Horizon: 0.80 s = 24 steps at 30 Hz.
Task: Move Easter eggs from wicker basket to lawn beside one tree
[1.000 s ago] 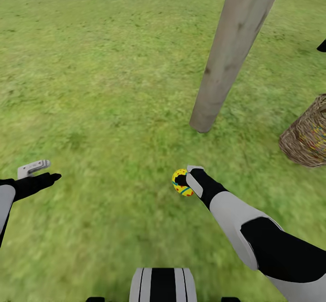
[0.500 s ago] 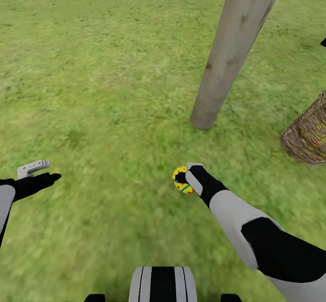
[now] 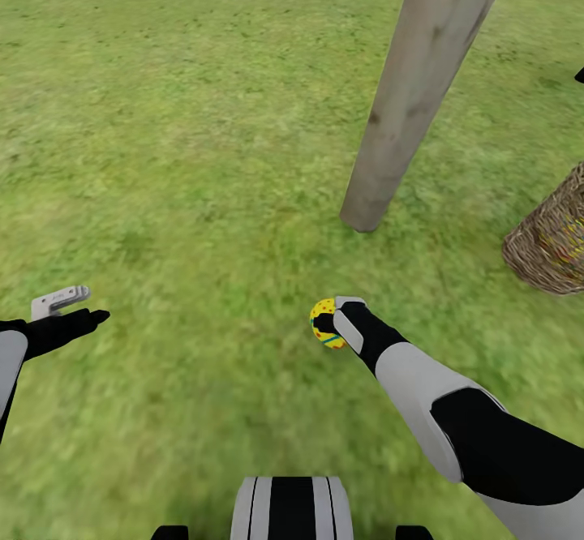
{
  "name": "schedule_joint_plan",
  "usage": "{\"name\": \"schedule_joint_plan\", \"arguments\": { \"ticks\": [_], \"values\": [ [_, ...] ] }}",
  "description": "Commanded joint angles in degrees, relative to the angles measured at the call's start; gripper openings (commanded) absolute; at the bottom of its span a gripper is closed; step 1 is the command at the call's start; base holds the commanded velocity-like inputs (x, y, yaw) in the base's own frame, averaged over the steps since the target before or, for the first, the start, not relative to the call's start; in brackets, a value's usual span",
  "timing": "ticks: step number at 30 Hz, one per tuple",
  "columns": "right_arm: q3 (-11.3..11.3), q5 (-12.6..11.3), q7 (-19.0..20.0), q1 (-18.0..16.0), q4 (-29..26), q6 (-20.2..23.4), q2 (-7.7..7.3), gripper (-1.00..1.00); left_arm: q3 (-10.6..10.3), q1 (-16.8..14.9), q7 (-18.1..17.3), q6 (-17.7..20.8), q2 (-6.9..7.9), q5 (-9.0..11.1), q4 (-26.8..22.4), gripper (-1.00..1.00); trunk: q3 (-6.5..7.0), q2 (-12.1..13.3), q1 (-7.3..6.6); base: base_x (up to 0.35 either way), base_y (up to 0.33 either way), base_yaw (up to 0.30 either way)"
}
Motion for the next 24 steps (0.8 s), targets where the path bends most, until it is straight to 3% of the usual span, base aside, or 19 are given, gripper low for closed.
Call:
{"name": "schedule_joint_plan", "arguments": {
  "ticks": [1,24],
  "values": [
    [0.4,-0.5,-0.5,0.0,-0.1,0.3,-0.02,1.00,0.0,0.0,0.5,0.2,0.05,0.6,-0.1,1.00,-0.05,0.0,0.01,0.000,0.000,0.000],
    [0.4,-0.5,-0.5,0.0,0.0,0.3,0.00,1.00,0.0,0.0,0.5,0.2,0.10,0.6,-0.1,1.00,1.06,0.1,-0.12,0.000,0.000,0.000]
  ]
}}
